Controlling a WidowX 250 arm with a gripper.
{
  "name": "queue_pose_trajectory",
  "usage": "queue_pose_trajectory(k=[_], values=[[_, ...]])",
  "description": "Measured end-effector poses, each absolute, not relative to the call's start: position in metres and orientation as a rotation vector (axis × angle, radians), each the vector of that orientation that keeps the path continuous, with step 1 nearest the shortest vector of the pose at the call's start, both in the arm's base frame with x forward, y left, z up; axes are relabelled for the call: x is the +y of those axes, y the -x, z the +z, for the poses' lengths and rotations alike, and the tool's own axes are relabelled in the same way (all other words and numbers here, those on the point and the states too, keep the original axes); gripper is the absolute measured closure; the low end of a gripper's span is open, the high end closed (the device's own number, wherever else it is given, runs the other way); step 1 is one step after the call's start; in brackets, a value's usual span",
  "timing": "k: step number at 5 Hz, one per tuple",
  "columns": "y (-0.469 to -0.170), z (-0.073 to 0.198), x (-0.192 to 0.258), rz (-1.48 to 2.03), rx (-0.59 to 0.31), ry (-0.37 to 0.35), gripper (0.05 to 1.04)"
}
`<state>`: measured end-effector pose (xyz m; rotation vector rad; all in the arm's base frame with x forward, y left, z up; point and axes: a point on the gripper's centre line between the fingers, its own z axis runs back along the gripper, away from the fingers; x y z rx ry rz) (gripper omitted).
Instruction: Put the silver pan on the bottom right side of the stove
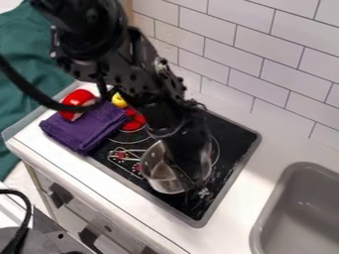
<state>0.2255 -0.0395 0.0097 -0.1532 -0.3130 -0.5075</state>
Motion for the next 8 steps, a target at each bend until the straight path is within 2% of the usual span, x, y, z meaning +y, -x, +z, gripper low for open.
queue_pose_trajectory(k=[2,3,4,5,6,7,8], values=[[-0.224,0.008,-0.05,-0.492,-0.313,0.151,1.004],[-0.222,0.006,-0.051,-0.48,-0.3,0.158,0.85],[-0.219,0.003,-0.049,-0.463,-0.285,0.175,0.583],[-0.214,0.002,-0.046,-0.447,-0.263,0.17,0.259],[-0.215,0.017,-0.037,-0.368,-0.291,0.117,0.066],[-0.218,0.031,-0.027,-0.234,-0.225,-0.027,0.072],[-0.236,0.048,-0.025,-0.149,-0.188,-0.115,0.073]])
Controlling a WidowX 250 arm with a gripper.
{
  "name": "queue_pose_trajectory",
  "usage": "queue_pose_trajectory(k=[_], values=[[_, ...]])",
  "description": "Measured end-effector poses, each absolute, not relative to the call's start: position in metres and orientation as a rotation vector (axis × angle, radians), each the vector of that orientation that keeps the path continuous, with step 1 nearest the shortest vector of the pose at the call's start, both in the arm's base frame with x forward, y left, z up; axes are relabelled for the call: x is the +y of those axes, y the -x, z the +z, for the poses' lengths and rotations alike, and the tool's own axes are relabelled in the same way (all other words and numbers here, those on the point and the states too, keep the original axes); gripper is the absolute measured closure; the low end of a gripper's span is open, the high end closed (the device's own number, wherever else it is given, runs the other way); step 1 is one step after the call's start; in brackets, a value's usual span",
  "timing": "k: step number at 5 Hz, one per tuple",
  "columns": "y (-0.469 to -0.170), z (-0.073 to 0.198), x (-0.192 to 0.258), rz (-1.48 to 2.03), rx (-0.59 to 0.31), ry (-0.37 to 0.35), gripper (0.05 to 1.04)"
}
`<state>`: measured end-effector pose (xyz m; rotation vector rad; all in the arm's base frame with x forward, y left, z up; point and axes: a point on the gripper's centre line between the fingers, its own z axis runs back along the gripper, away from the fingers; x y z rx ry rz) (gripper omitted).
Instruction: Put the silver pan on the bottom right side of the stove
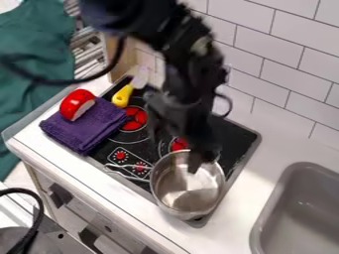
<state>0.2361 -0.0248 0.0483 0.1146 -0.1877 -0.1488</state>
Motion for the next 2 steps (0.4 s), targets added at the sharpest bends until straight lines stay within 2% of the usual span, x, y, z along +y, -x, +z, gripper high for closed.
queue_pose_trajectory(k=[1,2], values=[[-0.2482,0.052,-0.0256,-0.126,-0.139,-0.146,0.073],[-0.2512,0.0509,-0.0283,-0.128,-0.132,-0.135,0.073]])
